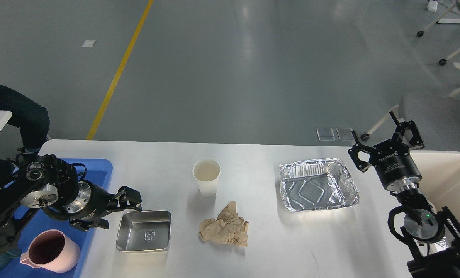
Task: Tidy desktop
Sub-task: 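Lower the left gripper to the steel tray edge and grasp it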
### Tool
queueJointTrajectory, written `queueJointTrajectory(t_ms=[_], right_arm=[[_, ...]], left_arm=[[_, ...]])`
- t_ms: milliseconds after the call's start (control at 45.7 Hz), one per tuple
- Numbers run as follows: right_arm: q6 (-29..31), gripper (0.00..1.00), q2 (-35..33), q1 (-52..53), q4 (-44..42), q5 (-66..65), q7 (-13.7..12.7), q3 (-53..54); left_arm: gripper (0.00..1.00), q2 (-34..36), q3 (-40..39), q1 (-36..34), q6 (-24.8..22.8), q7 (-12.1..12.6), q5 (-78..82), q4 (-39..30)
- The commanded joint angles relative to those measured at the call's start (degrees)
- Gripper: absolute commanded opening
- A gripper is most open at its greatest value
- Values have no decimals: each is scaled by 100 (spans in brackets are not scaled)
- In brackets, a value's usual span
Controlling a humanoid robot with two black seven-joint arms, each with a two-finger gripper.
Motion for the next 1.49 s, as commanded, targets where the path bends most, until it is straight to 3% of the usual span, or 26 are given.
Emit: queueJointTrajectory(t_ms=[0,526,723,1227,1467], right_arm=[[-1,100,10,-3,0,0,0,3],[17,100,10,-11,-17,0,0,-5],[87,100,10,-11,-44,0,0,3],[87,100,1,-11,-53,0,0,3],[87,100,10,-20,-53,0,0,3]], left_arm=[[99,-27,-17,31,6,1,-6,105],[99,-54,70,154,-2,1,11,509],[94,-326,70,137,-11,1,20,738],[93,-695,88,102,-11,1,81,1116],[75,-669,88,128,-82,1,73,1116]])
